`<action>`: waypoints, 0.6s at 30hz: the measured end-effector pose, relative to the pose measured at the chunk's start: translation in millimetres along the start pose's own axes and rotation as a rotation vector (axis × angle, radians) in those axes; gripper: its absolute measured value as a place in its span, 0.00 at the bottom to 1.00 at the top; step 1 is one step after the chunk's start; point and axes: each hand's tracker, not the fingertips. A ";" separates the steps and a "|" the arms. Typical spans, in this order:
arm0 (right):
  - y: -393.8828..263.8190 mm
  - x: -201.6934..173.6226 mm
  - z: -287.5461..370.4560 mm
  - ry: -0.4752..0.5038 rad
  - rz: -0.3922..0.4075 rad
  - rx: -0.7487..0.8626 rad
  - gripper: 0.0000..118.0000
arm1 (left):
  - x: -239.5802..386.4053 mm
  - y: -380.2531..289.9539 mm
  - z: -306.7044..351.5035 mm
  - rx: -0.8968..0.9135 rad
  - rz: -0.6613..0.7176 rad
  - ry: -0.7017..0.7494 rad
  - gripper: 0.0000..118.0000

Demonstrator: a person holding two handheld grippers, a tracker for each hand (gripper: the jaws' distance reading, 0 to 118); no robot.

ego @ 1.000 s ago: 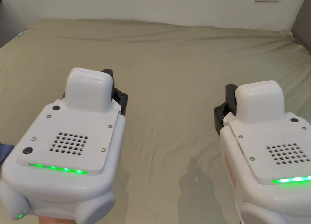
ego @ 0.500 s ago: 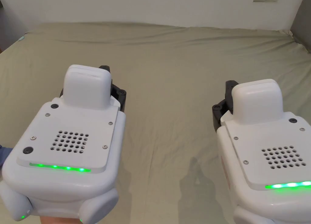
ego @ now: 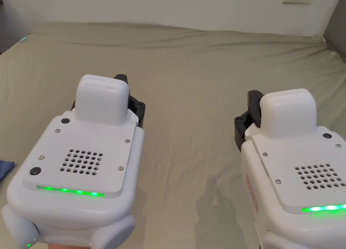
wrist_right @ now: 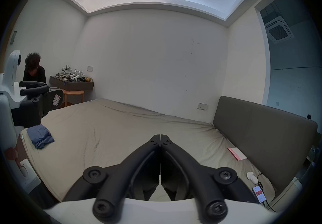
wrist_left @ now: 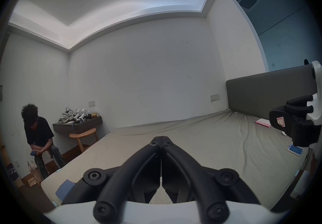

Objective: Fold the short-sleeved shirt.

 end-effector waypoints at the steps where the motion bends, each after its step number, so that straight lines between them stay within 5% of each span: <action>1: -0.3 0.3 -0.3 0.001 -0.002 0.001 0.02 | -0.2 -0.5 -0.2 -0.002 0.002 0.000 0.00; 16: 0.4 1.0 -0.1 -0.012 0.015 0.017 0.02 | 5.3 0.9 -2.6 -0.007 0.001 -0.028 0.00; 18: 0.3 1.1 -1.1 -0.005 0.023 0.020 0.16 | 5.6 1.0 -3.2 -0.008 0.005 -0.036 0.00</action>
